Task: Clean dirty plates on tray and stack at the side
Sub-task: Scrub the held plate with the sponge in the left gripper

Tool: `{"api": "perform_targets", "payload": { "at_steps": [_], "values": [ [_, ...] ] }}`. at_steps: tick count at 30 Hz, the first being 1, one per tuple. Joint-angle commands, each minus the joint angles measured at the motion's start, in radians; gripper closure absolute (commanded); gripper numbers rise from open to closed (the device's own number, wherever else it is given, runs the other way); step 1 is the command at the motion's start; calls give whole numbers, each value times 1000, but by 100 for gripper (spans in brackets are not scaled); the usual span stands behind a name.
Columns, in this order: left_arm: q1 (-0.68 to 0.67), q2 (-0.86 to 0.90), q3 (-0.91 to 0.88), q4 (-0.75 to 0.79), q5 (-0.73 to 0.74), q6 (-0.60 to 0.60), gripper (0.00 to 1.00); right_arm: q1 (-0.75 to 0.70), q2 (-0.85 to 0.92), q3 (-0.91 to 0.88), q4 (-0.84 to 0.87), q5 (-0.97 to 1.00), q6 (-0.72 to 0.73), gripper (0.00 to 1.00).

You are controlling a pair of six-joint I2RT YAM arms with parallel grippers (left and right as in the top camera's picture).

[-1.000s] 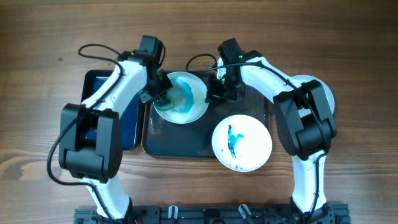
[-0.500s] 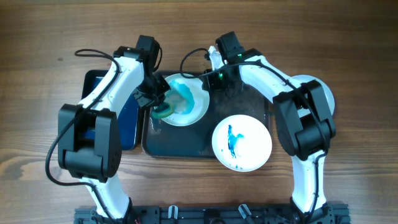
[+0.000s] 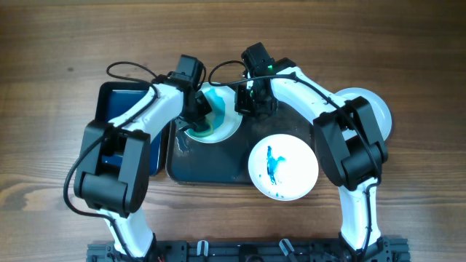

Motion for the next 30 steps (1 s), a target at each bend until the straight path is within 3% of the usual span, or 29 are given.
{"api": "perform_targets", "payload": {
  "at_steps": [1, 2, 4, 7, 9, 11, 14, 16, 17, 19, 22, 23, 27, 30],
  "values": [
    [-82, 30, -28, -12, -113, 16, 96, -6, 26, -16, -2, 80, 27, 96],
    [-106, 31, -28, -34, -167, -4, 96, -6, 26, -16, 5, 80, 27, 96],
    [-142, 30, -27, -29, -98, 22, 96, -6, 26, -16, 10, 80, 36, 96],
    [-176, 30, -27, 37, 83, 305, 96, -6, 26, -17, 10, 81, 34, 96],
    [-168, 30, -27, 54, 79, 316, 96, -6, 26, -17, 9, 81, 29, 96],
    [-130, 30, -24, 49, -42, 210, 96, -6, 26, -17, 9, 81, 26, 96],
    [-48, 29, -10, -97, -322, -135, 96, -6, 26, -17, 10, 81, 18, 96],
    [-11, 29, -10, -170, -318, -232, 96, -6, 26, -17, 10, 81, 19, 96],
    [-7, 29, -10, -177, -290, -224, 96, -6, 26, -17, 11, 81, 19, 96],
    [-12, 29, -10, -144, -126, -63, 96, -6, 26, -17, 11, 81, 19, 96],
    [-34, 30, -11, 48, 271, 303, 96, -6, 26, -17, 11, 74, 14, 96],
    [-37, 30, -11, 102, 301, 312, 96, -6, 26, -17, 10, 74, 12, 96],
    [-27, 30, -11, 245, 198, 279, 96, -6, 26, -17, 7, 74, 12, 96],
    [-4, 30, -11, 161, -98, 61, 96, -6, 26, -17, 6, 74, 11, 96]
  ]
}}
